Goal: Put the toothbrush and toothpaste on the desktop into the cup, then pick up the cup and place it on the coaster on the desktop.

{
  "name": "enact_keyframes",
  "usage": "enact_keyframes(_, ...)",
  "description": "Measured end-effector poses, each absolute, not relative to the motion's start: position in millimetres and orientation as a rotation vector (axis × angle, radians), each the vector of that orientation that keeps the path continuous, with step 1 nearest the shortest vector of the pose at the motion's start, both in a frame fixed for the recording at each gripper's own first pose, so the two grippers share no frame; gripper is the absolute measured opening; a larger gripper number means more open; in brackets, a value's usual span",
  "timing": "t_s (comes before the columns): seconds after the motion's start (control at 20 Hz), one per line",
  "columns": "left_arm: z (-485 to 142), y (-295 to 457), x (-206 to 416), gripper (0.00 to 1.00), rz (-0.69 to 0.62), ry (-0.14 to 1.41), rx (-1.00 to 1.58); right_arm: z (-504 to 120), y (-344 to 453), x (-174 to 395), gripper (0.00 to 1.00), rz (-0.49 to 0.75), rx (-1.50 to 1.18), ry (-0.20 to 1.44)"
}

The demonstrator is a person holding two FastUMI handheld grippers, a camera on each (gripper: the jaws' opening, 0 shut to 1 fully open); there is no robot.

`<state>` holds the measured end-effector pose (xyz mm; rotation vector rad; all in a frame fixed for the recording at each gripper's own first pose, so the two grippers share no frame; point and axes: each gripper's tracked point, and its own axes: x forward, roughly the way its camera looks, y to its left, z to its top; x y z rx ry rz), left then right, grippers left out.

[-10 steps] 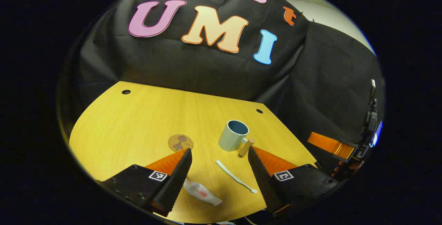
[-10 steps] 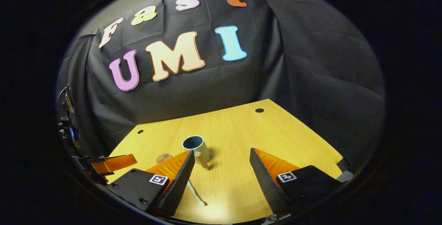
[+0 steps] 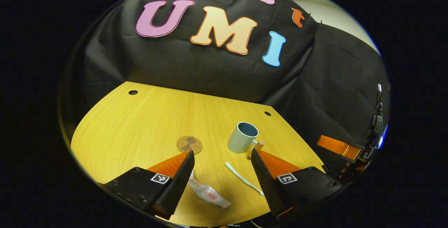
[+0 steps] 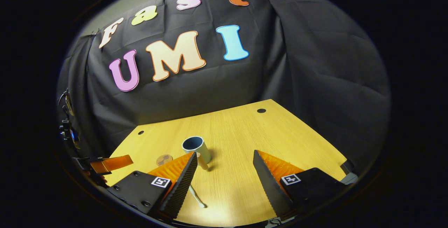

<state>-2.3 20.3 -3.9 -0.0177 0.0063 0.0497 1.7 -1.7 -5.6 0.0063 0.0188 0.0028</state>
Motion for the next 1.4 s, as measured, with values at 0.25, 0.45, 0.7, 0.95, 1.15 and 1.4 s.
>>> enact_keyframes(0.25, -5, 31, -6, 0.95, 0.068, 0.027, -0.001, -13, 5, 2, 0.99, 0.009, -0.023, 0.038)
enact_keyframes(0.45, -12, 41, -7, 0.95, 0.079, 0.038, -0.031, -21, 5, 2, 0.99, -0.004, -0.035, 0.053)
enact_keyframes(0.7, -9, 62, -12, 0.95, 0.107, 0.021, -0.059, -28, 8, 9, 0.95, -0.003, -0.04, 0.082)
enact_keyframes(0.95, -6, 92, -29, 0.95, 0.183, 0.003, -0.042, -39, 30, 22, 0.95, 0.056, -0.073, 0.144)
enact_keyframes(1.15, -11, 100, -39, 0.95, 0.212, -0.015, -0.079, -52, 52, 34, 0.99, 0.125, -0.097, 0.211)
enact_keyframes(1.4, -29, 117, -56, 0.95, 0.262, 0.003, -0.117, -84, 80, 50, 0.99, 0.199, -0.173, 0.328)
